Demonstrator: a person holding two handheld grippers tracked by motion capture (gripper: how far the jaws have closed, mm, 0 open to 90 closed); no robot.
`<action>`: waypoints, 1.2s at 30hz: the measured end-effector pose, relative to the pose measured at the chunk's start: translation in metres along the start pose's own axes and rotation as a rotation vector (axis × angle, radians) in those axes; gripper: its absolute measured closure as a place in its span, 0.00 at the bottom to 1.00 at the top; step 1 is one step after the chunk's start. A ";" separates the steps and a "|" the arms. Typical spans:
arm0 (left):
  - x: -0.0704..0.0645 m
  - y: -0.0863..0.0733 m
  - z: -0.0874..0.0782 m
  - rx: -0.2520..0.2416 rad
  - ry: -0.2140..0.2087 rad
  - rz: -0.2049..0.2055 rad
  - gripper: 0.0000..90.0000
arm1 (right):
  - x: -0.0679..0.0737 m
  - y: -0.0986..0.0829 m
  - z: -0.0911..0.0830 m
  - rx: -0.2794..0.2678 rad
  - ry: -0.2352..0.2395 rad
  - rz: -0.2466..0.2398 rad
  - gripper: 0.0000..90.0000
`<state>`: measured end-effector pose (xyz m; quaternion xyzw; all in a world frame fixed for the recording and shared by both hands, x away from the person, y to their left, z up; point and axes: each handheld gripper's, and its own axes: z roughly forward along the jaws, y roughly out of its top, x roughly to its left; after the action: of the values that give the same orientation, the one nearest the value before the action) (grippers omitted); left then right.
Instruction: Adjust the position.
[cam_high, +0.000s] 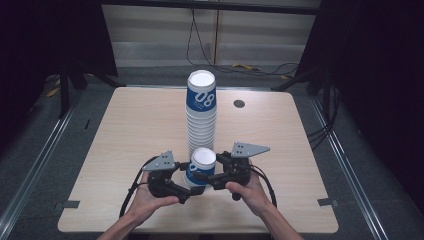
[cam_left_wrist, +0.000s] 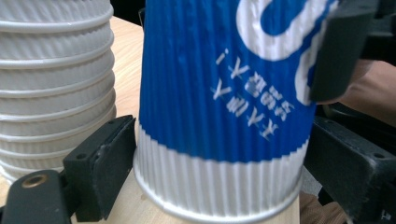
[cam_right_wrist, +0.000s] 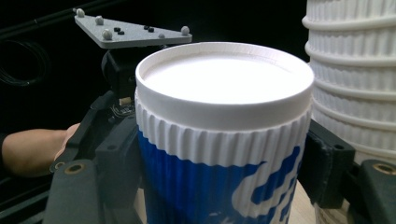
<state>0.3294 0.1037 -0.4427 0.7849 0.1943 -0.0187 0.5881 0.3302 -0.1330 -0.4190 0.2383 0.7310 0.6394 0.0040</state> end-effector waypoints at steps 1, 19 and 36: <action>0.000 -0.001 0.001 0.003 0.003 0.001 0.13 | 0.000 0.000 0.000 0.001 0.000 -0.002 0.30; 0.000 -0.002 0.005 0.005 0.021 0.034 0.17 | 0.000 -0.003 0.000 0.030 -0.021 -0.024 0.29; 0.003 -0.004 0.003 0.041 0.017 0.051 0.19 | 0.000 -0.001 -0.001 0.066 -0.038 0.001 0.19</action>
<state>0.3313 0.1030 -0.4477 0.8015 0.1787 -0.0012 0.5706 0.3298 -0.1343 -0.4199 0.2506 0.7515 0.6102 0.0096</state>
